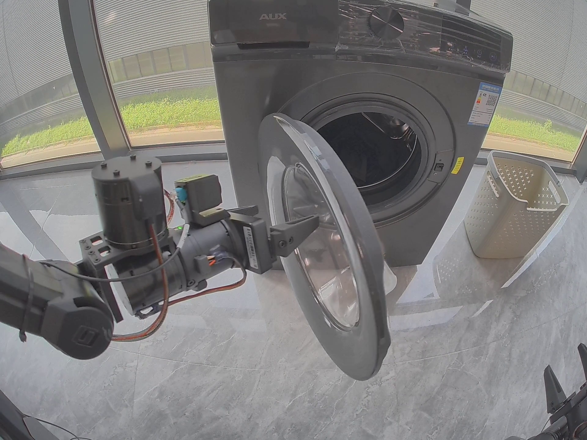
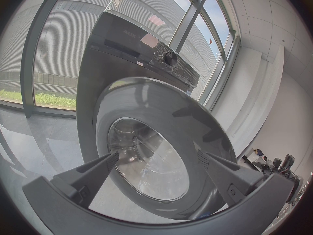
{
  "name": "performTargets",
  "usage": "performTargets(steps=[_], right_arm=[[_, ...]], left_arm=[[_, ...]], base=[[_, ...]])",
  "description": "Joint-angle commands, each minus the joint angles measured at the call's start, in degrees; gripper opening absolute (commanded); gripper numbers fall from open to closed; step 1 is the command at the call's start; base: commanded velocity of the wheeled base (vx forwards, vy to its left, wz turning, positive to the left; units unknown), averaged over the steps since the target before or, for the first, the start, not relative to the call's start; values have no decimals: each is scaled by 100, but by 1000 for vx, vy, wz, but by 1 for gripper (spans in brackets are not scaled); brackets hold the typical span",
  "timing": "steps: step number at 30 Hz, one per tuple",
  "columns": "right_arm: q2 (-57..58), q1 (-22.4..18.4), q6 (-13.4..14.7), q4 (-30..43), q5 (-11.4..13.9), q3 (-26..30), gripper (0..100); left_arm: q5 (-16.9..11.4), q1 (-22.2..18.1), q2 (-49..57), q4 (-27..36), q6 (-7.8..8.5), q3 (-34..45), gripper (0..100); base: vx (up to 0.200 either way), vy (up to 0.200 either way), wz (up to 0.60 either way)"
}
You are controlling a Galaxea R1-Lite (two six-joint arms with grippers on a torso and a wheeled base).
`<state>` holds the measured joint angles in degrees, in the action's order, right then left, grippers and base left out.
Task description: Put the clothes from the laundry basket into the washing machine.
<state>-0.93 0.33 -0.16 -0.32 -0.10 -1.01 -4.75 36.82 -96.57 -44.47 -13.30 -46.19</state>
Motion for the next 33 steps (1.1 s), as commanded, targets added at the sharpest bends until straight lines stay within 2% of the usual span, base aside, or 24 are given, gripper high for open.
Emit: performTargets(steps=[1,6,9,11,12,15,21,22,26,28,29,30,31,32,33], right_arm=[[93,2,-2,-3,1,101,100],[93,2,-2,-3,1,101,100],[93,2,-2,-3,1,101,100],[93,2,-2,-3,1,101,100],[93,2,-2,-3,1,101,100],[93,2,-2,-3,1,101,100],[93,2,-2,-3,1,101,100],[93,2,-2,-3,1,101,100],[93,2,-2,-3,1,101,100],[93,2,-2,-3,1,101,100],[93,2,-2,-3,1,101,100],[93,2,-2,-3,1,101,100],[93,2,-2,-3,1,101,100],[93,2,-2,-3,1,101,100],[93,2,-2,-3,1,101,100]], left_arm=[[10,36,-380,0,-6,-276,100],[10,-8,-793,158,-6,-1006,100],[36,36,-1153,439,-59,-1665,100],[247,63,-1338,527,-103,-1938,100],[555,133,-1540,545,-164,-2219,100],[792,115,-1724,545,-261,-2447,100],[774,89,-1197,685,-270,-1797,100],[774,89,-775,677,-234,-1235,100],[792,115,323,606,-164,14,100],[809,124,1545,677,3,1112,100],[818,115,1800,685,82,1314,100],[853,89,2327,677,328,1815,100],[880,80,2609,685,495,2097,100],[941,71,3136,677,820,2641,100],[968,71,3338,677,926,2835,100]], base=[[0,0,0],[0,0,0],[0,0,0],[0,0,0],[0,0,0],[0,0,0],[0,0,0],[0,0,0],[0,0,0],[0,0,0],[0,0,0],[0,0,0],[0,0,0],[0,0,0],[0,0,0]])
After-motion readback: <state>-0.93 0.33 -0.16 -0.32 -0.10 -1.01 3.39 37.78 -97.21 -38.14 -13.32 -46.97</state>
